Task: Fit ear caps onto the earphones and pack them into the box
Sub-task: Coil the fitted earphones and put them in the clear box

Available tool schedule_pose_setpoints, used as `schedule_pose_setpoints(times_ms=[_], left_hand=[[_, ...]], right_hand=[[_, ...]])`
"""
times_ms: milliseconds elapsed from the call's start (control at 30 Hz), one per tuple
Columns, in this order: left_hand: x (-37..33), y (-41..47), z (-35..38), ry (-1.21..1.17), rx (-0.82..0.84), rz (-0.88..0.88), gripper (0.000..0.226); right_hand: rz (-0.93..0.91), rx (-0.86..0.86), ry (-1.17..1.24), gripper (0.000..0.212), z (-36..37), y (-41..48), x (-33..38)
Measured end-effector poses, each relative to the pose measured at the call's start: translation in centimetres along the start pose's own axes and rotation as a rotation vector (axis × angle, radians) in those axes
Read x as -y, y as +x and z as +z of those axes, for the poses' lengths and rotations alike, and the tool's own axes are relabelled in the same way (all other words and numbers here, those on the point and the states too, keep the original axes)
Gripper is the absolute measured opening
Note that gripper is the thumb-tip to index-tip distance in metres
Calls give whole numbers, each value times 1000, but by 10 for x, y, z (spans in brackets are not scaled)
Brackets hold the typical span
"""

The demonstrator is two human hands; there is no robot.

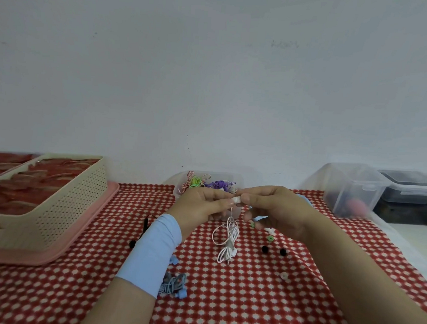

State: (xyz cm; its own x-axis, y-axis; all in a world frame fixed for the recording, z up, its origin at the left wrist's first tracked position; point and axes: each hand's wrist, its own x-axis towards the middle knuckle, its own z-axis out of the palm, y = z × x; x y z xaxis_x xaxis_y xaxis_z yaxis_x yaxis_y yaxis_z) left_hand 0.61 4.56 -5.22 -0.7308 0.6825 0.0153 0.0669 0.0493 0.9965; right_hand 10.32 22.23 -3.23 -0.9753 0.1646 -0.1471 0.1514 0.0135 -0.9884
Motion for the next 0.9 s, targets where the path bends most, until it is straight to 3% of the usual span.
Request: schedule_pose_setpoints(times_ms=[133, 300, 567, 767, 900], left_hand=[[1, -1, 1, 48, 39, 21, 18], [-1, -2, 2, 47, 37, 26, 15], [-4, -1, 6, 57, -3, 32, 17], [-8, -3, 9, 228, -26, 25, 16], [-5, -3, 8, 432, -1, 14, 26]], right_hand=[[34, 12, -48, 27, -2, 0, -1], [44, 66, -42, 39, -6, -3, 3], [-48, -5, -176, 29, -6, -10, 14], [-53, -229, -641, 10, -31, -5, 9], [117, -237, -980, 5, -38, 6, -4]])
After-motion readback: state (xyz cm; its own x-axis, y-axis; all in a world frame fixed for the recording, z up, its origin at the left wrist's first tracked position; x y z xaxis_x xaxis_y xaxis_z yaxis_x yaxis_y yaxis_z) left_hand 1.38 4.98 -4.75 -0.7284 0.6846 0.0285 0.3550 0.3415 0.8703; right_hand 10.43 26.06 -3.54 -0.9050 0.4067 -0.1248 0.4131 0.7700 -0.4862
